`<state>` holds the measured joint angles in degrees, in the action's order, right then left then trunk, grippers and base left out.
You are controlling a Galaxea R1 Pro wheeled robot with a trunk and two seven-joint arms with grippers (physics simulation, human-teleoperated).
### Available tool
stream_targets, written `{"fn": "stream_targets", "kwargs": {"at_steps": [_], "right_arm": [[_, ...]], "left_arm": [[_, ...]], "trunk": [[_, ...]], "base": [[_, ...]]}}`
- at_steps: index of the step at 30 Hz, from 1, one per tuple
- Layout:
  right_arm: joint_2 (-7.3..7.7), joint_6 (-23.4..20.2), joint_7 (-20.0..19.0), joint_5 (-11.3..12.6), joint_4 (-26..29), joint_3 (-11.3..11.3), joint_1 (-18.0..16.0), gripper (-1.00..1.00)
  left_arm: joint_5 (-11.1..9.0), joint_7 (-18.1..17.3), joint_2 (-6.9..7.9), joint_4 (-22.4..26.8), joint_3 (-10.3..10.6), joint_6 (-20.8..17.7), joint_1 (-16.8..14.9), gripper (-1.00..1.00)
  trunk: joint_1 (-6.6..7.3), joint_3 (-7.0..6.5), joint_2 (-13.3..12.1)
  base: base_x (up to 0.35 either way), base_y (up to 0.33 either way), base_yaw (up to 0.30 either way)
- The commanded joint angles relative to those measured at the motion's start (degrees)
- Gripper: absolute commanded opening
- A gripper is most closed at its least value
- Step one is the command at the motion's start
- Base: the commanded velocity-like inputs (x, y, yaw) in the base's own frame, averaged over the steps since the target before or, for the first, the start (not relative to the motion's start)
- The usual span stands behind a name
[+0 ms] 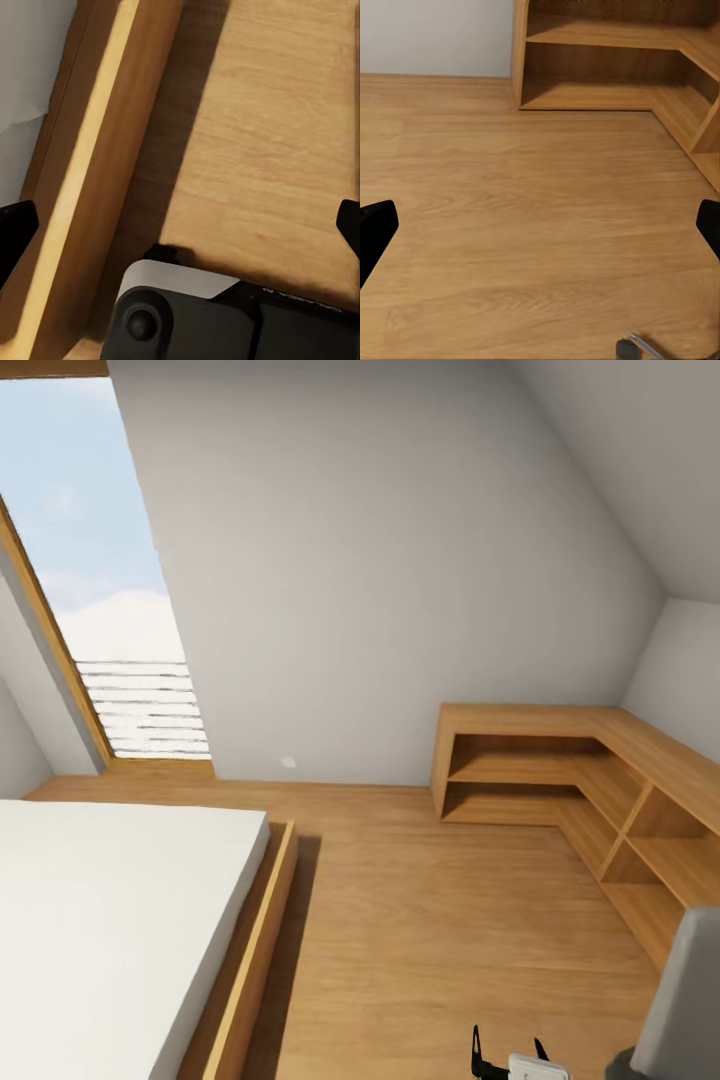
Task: In the bedroom, organize the workspace by keeping the computer under the desk, ensuring the monitor is on the desk, placing the keyboard on the desk next to the monitor, placing the mouse on the desk next to the keyboard, moving the folder from the swivel chair onto the desk next to the mouse, stacking the notebook on top of the folder with the pen on top of the notebook, and positioning the swivel chair next to the desk.
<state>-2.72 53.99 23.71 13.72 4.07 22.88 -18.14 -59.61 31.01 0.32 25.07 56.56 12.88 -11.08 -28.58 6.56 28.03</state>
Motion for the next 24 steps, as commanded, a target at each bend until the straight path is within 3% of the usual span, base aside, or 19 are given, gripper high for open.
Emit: {"fn": "stream_targets", "kwargs": {"at_steps": [1, 14, 24], "right_arm": [[-0.01, 0.15, 0.19, 0.43, -0.03, 0.5, -0.05, 1.0], [-0.01, 0.15, 0.19, 0.43, -0.03, 0.5, -0.05, 1.0], [-0.01, 0.15, 0.19, 0.43, -0.03, 0.5, -0.05, 1.0]], "left_arm": [[-0.6, 0.28, 0.03, 0.04, 0.48, 0.39, -0.09, 1.0], [-0.65, 0.28, 0.03, 0.04, 0.48, 0.39, -0.09, 1.0], [-0.68, 0.28, 0.03, 0.01, 0.48, 0.39, -0.09, 1.0]], "trunk": [[-0.06, 0.11, 0.1], [-0.06, 0.11, 0.1], [-0.06, 0.11, 0.1]], "base": [[0.321, -0.122, 0.0], [0.321, -0.118, 0.0], [0.321, -0.025, 0.0]]}}
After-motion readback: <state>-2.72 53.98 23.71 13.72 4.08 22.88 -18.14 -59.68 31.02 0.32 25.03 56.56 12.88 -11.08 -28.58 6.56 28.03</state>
